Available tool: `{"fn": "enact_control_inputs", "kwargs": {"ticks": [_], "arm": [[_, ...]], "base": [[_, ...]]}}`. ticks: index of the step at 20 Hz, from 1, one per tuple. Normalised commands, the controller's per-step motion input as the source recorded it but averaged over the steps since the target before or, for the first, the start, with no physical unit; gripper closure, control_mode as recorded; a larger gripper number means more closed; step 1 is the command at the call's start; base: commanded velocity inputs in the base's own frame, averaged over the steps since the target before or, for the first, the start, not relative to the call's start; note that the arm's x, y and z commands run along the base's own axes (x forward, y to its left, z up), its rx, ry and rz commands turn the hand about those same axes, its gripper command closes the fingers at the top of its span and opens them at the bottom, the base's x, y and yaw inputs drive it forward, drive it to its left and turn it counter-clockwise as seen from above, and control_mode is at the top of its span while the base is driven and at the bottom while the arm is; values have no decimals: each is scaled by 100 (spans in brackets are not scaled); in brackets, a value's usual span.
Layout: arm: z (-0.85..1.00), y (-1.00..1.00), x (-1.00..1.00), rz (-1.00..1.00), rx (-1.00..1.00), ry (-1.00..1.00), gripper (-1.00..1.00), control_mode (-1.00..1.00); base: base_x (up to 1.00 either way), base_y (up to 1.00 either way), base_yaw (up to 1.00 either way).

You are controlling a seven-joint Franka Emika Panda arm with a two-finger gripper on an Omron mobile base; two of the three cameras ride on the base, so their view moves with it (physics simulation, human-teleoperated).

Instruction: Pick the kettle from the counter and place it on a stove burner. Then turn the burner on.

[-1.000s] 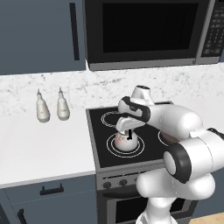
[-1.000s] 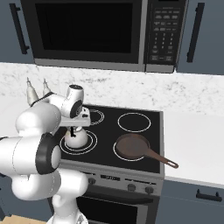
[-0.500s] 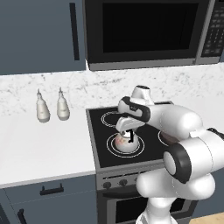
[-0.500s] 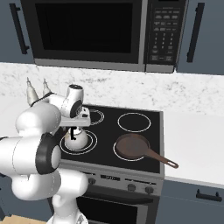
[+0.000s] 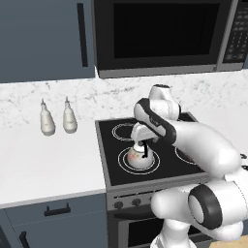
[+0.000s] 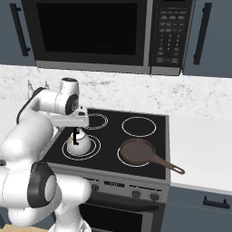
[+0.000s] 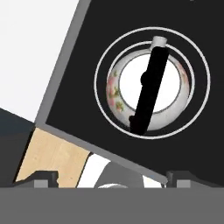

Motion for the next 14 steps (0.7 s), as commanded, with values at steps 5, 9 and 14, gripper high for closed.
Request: {"fn": "enact_control_inputs", "kwargs": {"ticks": [5,9,14], "arm": [[23,30,-97,-18,-8,-1,-100,-100],[0,28,-44,-1,0,-6,-100,-100],[0,22,-35,0,0,-3,-100,-100]], "base": [[0,0,0],[0,0,0],[0,0,0]]}}
